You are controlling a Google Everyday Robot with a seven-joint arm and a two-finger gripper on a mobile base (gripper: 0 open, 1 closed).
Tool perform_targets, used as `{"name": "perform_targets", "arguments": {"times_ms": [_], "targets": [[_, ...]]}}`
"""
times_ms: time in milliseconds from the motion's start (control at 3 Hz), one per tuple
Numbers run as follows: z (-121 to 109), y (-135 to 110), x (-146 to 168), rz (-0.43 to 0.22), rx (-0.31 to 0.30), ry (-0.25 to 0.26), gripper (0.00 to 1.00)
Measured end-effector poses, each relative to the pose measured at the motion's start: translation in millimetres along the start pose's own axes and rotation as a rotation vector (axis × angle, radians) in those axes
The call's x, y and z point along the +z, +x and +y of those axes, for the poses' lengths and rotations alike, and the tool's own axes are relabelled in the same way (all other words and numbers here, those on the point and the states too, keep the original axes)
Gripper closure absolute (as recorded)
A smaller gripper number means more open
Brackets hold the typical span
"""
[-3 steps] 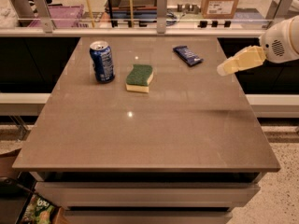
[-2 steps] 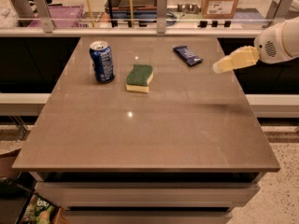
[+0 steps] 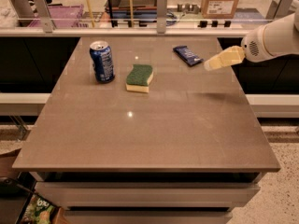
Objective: Pick rxbar blueberry
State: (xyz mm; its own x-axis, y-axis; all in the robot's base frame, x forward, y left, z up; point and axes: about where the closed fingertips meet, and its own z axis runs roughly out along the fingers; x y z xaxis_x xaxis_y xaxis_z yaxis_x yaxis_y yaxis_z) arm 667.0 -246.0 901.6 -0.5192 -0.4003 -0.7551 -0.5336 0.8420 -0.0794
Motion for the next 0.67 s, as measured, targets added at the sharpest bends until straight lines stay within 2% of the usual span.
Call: {"name": "perform_targets", "arguments": {"times_ms": [333,667], "targets": [[0,0,0,0.0,0.0,0.0,0.0],[-6,-2,16,-0.033,0.02,-0.002,0.0]]}}
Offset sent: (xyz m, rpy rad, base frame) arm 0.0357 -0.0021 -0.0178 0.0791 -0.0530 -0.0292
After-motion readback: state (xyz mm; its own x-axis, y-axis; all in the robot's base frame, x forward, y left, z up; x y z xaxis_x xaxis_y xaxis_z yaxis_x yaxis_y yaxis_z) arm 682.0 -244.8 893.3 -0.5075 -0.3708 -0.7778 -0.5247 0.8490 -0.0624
